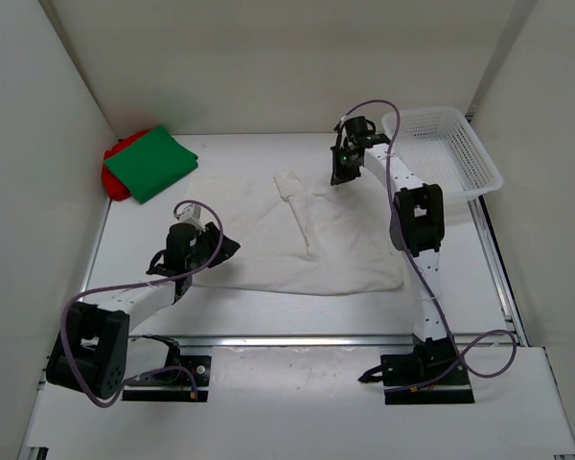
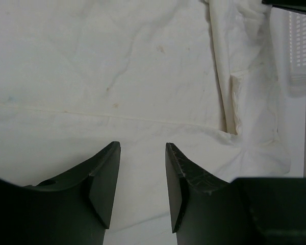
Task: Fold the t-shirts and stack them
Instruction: Grap the side of the flattened tshirt furthest away from the robot with both arms
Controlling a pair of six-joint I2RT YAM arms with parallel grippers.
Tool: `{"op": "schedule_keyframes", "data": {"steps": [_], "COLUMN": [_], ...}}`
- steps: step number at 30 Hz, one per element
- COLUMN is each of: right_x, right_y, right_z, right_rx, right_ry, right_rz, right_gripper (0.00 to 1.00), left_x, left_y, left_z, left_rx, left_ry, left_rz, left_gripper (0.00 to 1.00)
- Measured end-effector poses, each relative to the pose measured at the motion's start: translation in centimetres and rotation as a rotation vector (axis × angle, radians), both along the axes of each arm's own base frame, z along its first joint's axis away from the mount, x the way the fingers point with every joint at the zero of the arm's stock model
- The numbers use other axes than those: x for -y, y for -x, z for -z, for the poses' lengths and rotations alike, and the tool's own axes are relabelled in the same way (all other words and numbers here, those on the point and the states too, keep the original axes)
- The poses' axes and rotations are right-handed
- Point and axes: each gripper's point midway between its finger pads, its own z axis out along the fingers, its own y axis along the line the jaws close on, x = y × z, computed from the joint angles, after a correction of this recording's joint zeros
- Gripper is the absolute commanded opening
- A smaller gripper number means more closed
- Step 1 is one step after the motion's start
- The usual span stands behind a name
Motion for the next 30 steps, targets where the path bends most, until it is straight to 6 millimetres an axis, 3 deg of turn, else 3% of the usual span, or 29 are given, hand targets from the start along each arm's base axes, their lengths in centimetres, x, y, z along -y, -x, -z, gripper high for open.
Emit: {"op": "schedule_keyframes", "data": {"steps": [3,6,8,10,16,20,22,26,27,30], "right_x": [-0.5,-2.7,-4.1,-5.1,-6.5,-6.2,-6.3,-5.6,-5.3,-3.2], "right_y": [2.0,3.7,5.4,8.8,20.1,24.8,26.3,27.3,27.0,24.2], "right_z": [-2.8,-6.3,-7.4,-6.9,-2.6,-1.0,-0.8,-2.1,-2.9,-5.9], "right_rx": [0.016,0.074,0.106,0.112,0.036,0.032,0.047,0.086,0.100,0.166], "right_ry": [0.074,0.118,0.157,0.220,0.364,0.432,0.447,0.380,0.337,0.172], "right_rz": [-0.004,-0.031,-0.048,-0.073,-0.205,-0.262,-0.286,-0.275,-0.252,-0.120], "right_gripper": [0.00,0.00,0.00,0.00,0.00,0.33,0.47,0.50,0.47,0.24], "left_x": [0.1,0.3,0.4,0.4,0.4,0.1,-0.2,-1.1,-1.2,-1.5], "left_y": [0.0,0.0,0.1,0.2,1.2,1.6,1.5,1.4,1.4,1.5], "left_z": [-0.3,-1.0,-1.6,-2.1,-2.7,-2.8,-3.2,-4.2,-4.3,-4.5], "left_rx": [0.008,0.024,0.040,0.054,0.079,0.081,0.093,0.123,0.127,0.132], "left_ry": [0.006,0.022,0.031,0.041,0.064,0.072,0.077,0.083,0.084,0.083], "left_rz": [0.002,0.007,0.011,0.016,0.020,0.014,0.003,-0.025,-0.030,-0.037], "left_gripper": [0.52,0.51,0.51,0.51,0.51,0.51,0.51,0.51,0.52,0.52]}}
